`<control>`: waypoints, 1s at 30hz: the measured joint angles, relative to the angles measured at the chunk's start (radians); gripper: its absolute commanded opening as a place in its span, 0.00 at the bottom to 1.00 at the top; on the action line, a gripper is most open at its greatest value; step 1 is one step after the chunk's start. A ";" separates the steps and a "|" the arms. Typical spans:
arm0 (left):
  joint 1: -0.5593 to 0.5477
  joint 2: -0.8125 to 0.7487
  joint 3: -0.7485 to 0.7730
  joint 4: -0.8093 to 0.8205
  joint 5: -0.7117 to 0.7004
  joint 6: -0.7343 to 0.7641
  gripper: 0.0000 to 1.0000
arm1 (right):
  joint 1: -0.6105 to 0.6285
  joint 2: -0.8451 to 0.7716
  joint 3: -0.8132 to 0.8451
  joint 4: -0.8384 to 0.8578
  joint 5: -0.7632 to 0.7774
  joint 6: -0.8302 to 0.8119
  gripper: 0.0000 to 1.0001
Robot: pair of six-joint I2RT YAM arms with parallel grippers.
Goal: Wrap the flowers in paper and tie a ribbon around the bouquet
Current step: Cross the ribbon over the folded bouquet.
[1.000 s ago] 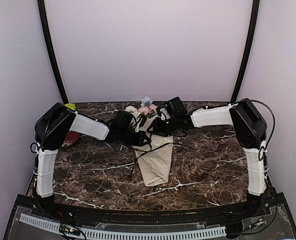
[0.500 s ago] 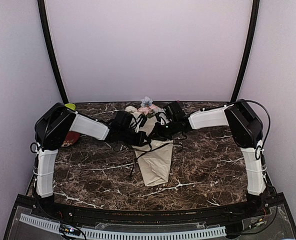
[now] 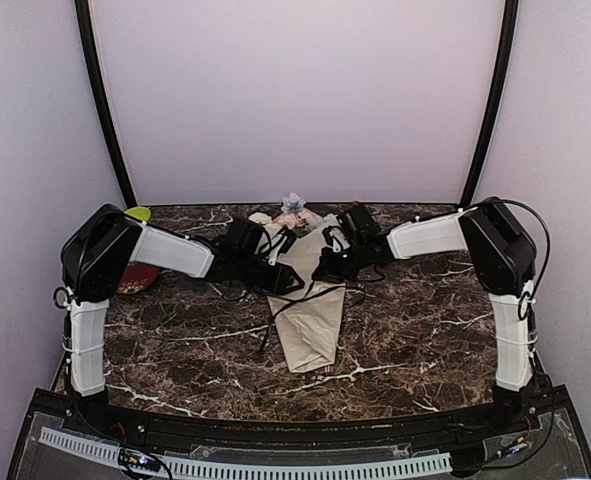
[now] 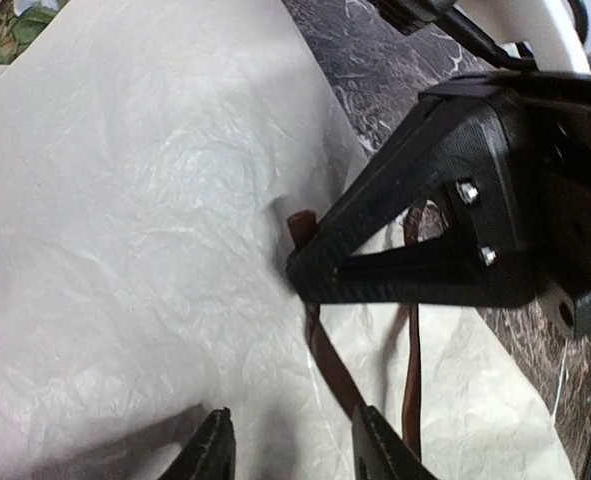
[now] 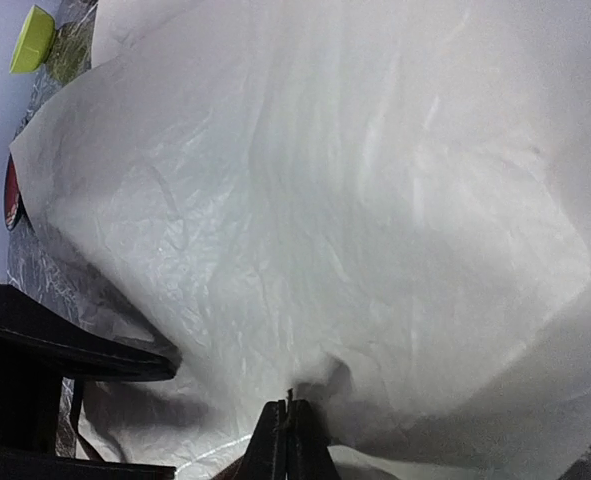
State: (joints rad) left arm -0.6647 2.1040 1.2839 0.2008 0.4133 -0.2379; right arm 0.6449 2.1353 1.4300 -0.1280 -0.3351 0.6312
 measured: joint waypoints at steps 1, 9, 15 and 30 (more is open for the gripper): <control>-0.002 -0.010 -0.007 -0.009 0.002 0.022 0.47 | -0.002 -0.011 -0.015 -0.001 0.003 -0.004 0.00; -0.058 -0.073 -0.026 -0.134 -0.011 0.286 0.58 | -0.003 -0.043 -0.047 -0.009 0.014 -0.021 0.00; -0.093 -0.071 0.006 -0.244 -0.031 0.449 0.56 | -0.003 -0.044 -0.049 -0.011 0.010 -0.028 0.00; -0.111 -0.048 0.051 -0.307 -0.145 0.601 0.11 | -0.003 -0.069 -0.094 -0.053 -0.045 -0.070 0.00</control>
State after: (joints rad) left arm -0.7757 2.0556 1.3350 -0.1066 0.2684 0.3630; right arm 0.6422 2.0659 1.3357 -0.1810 -0.3798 0.5610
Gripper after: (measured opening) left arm 0.247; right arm 0.004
